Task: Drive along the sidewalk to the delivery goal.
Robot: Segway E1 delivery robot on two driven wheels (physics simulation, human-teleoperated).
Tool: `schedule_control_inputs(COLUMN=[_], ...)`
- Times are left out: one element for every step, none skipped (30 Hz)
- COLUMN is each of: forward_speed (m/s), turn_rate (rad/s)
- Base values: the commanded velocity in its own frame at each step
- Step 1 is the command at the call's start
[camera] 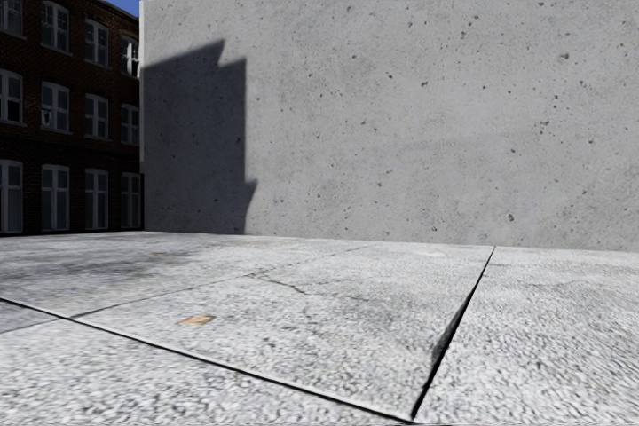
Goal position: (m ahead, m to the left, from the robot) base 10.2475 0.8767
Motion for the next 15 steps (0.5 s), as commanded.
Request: schedule_control_inputs(forward_speed=[2.0, 2.0, 1.99, 1.99, 1.99, 1.99, 1.99, 1.99, 1.99, 1.99, 1.99, 1.99, 1.99, 1.99, 1.99], turn_rate=[0.12, 0.12, 0.12, 0.12, 0.16, 0.24, 0.27, 0.27, 0.27, 0.27, 0.27, 0.27, 0.27, 0.27, 0.27])
